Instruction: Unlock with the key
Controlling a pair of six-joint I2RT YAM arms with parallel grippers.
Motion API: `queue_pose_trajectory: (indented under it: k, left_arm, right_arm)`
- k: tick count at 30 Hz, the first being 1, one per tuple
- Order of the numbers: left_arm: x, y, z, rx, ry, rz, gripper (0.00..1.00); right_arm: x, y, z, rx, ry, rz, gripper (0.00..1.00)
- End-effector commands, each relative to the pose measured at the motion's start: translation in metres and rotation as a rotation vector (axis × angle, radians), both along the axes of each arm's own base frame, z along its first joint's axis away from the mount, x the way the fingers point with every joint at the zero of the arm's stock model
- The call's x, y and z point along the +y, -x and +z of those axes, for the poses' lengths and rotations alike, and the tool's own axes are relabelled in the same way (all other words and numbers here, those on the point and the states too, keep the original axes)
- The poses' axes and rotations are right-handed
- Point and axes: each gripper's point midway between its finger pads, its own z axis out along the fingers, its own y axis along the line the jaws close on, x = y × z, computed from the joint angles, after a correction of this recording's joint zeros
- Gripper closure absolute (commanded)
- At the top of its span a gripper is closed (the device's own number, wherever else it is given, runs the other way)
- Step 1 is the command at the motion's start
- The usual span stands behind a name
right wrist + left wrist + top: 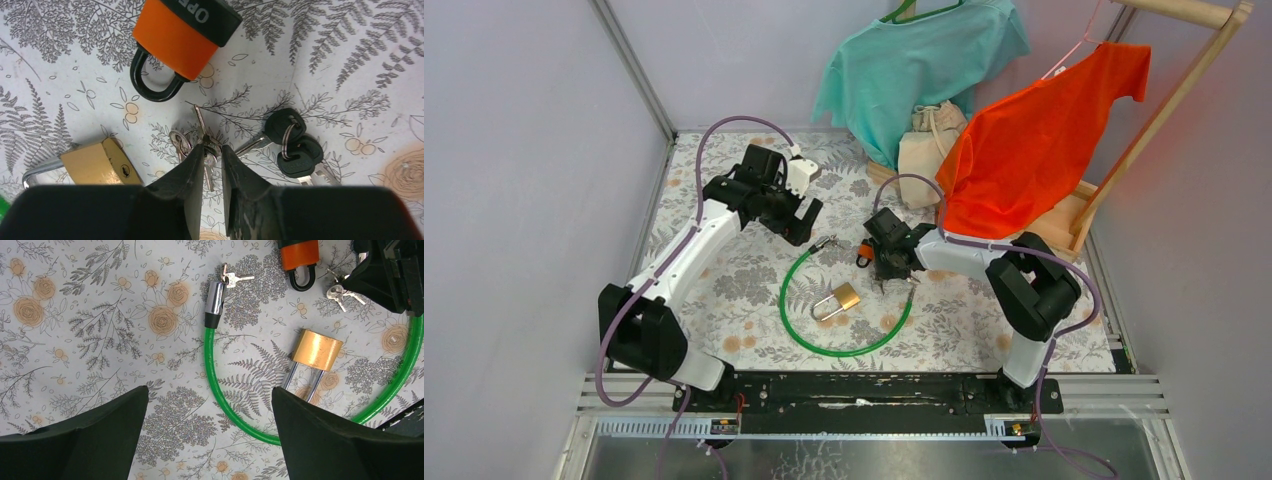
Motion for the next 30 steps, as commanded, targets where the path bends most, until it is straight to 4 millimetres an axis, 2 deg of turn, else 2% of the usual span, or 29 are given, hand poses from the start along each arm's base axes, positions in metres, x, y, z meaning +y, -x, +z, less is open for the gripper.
queue_pose_trajectory:
  k: [1, 6, 11, 16, 18, 20, 27, 30]
  left_arm:
    - [-0.001, -0.001, 0.02, -0.041, 0.032, 0.0, 0.0]
    - [-0.001, 0.0, 0.018, -0.033, 0.032, 0.003, 0.0]
    - [-0.003, 0.005, 0.014, -0.012, 0.045, -0.003, 0.0]
    - [-0.004, 0.005, 0.014, -0.005, 0.05, -0.007, 0.0]
    - [-0.006, 0.005, 0.014, 0.002, 0.056, -0.009, 0.0]
    - [-0.009, 0.008, 0.013, 0.019, 0.073, -0.022, 0.0]
    - [-0.031, 0.038, 0.001, 0.158, 0.19, -0.115, 0.02]
    - [-0.043, 0.058, 0.003, 0.221, 0.263, -0.203, 0.04]
  right_arm:
    - [0.007, 0.007, -0.001, 0.035, -0.06, 0.005, 0.78]
    - [0.012, 0.01, 0.001, 0.038, -0.106, -0.007, 1.0]
    - [0.021, 0.011, 0.015, 0.005, -0.183, 0.013, 1.0]
    - [0.02, 0.006, 0.032, -0.043, -0.198, 0.02, 1.0]
    - [0.02, 0.006, 0.034, -0.048, -0.199, 0.025, 1.0]
    - [0.022, 0.005, 0.047, -0.072, -0.227, 0.042, 1.0]
    - [0.024, 0.013, 0.064, -0.104, -0.274, 0.108, 1.0]
    - [0.033, 0.021, 0.085, -0.131, -0.354, 0.189, 1.0]
